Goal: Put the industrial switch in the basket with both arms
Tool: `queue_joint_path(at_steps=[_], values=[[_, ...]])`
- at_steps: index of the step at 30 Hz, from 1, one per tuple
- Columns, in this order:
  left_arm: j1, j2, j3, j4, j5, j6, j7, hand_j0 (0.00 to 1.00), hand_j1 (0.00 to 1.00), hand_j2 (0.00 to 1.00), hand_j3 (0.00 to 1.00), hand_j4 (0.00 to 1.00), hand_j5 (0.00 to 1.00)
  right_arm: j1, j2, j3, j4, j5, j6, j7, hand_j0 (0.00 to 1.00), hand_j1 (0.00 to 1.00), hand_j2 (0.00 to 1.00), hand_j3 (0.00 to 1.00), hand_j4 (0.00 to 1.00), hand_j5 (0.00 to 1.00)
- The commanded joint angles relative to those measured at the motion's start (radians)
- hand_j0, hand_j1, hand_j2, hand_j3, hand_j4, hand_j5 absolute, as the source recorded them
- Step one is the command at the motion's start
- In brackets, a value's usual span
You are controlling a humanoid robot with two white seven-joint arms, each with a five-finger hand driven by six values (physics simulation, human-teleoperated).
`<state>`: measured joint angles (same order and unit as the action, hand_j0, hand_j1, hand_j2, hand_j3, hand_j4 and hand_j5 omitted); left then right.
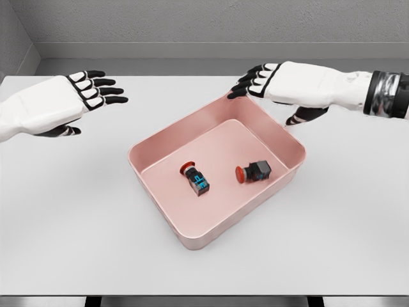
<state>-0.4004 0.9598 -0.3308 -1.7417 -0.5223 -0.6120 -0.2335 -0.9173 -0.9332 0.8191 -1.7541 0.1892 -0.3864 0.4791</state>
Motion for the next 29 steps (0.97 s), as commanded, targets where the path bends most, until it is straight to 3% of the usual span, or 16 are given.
queue_joint_path(at_steps=[1,6,10,19,29], values=[[0.005,0.002,0.001,0.019,0.007,0.001,-0.001,1.0,1.0,1.0,1.0,1.0,1.0,0.003,-0.081,-0.067,-0.001,-0.004,0.001,-0.051,1.0,1.0,1.0,1.0,1.0,1.0],[0.011,0.001,0.003,0.034,0.008,0.001,-0.001,1.0,1.0,1.0,1.0,1.0,1.0,0.267,-0.196,-0.337,-0.001,-0.004,-0.048,-0.102,1.0,1.0,1.0,1.0,1.0,1.0],[0.011,0.001,0.004,0.034,0.008,0.001,-0.003,1.0,1.0,1.0,1.0,1.0,1.0,0.35,-0.225,-0.41,0.001,-0.005,-0.095,-0.125,1.0,1.0,1.0,1.0,1.0,1.0],[0.011,0.001,0.004,0.036,0.008,0.001,-0.003,1.0,1.0,1.0,1.0,1.0,1.0,0.42,-0.219,-0.402,-0.001,-0.005,-0.103,-0.125,1.0,1.0,1.0,1.0,1.0,1.0],[0.011,0.001,0.004,0.036,0.008,0.001,-0.003,1.0,1.0,1.0,1.0,1.0,1.0,0.42,-0.22,-0.4,-0.001,-0.005,-0.115,-0.125,1.0,1.0,1.0,1.0,1.0,1.0]])
